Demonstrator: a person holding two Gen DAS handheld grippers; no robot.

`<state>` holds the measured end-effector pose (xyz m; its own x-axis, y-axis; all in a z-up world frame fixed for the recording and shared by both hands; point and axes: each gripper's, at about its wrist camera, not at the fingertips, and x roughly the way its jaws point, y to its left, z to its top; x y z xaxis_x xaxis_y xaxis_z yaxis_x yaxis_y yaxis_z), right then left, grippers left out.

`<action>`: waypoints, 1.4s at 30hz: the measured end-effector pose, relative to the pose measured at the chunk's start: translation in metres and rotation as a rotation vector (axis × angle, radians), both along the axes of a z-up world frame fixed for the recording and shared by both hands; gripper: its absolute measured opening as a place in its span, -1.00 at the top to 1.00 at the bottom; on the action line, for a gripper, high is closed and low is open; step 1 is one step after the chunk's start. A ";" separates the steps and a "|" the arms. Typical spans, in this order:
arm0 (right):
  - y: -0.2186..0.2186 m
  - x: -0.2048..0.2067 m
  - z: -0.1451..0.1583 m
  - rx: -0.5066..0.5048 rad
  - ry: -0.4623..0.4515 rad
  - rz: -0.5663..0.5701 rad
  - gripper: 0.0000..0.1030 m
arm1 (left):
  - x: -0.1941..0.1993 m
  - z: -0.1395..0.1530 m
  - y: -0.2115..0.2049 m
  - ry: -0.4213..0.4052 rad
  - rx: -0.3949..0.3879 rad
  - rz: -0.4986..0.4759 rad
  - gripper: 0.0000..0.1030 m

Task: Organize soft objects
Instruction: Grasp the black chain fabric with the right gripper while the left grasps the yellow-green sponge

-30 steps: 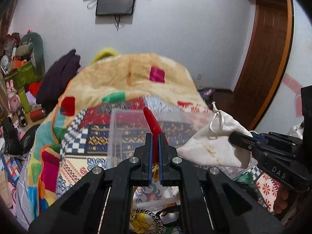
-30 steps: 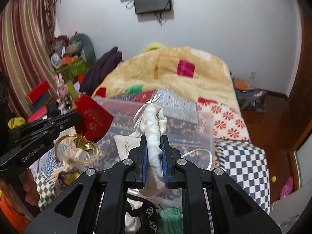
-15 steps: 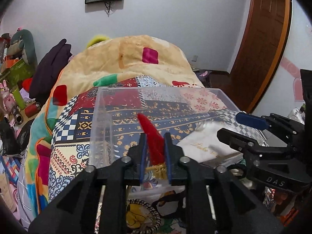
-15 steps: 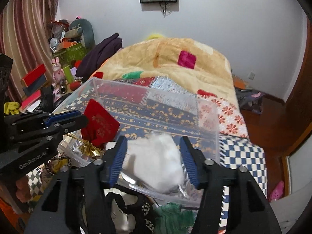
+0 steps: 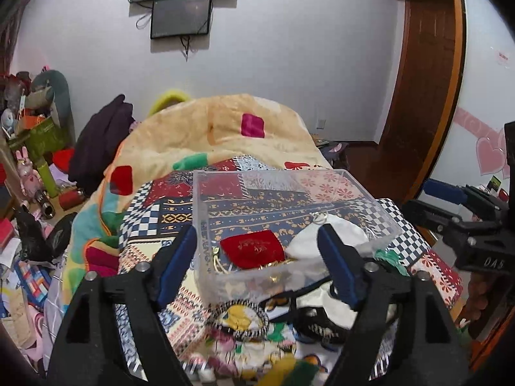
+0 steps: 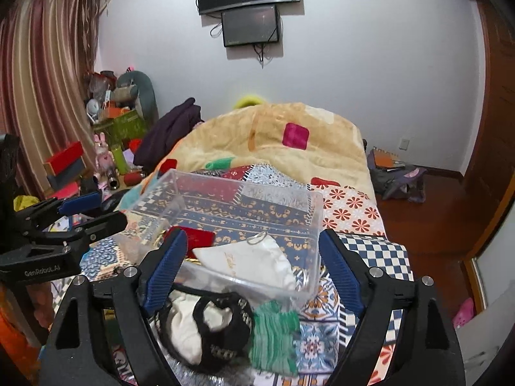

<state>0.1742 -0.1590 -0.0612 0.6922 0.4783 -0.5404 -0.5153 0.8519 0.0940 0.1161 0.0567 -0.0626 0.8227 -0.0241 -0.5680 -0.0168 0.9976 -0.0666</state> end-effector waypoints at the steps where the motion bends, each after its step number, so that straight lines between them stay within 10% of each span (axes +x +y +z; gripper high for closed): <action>1: -0.001 -0.003 0.001 0.002 -0.003 0.002 -0.59 | -0.007 0.001 -0.001 -0.009 0.009 0.001 -0.65; 20: 0.001 -0.044 -0.054 -0.033 0.105 0.040 -0.58 | -0.065 -0.054 -0.016 0.110 -0.007 -0.008 -0.76; 26: 0.002 -0.042 -0.072 -0.018 0.185 0.056 -0.14 | -0.070 -0.079 -0.020 0.167 -0.002 0.002 -0.75; 31: 0.008 -0.038 -0.082 -0.019 0.232 0.076 0.38 | -0.070 -0.098 -0.021 0.231 -0.026 -0.020 -0.31; 42: 0.008 -0.050 -0.069 0.010 0.176 0.097 0.76 | -0.079 -0.090 -0.028 0.184 -0.015 -0.042 0.23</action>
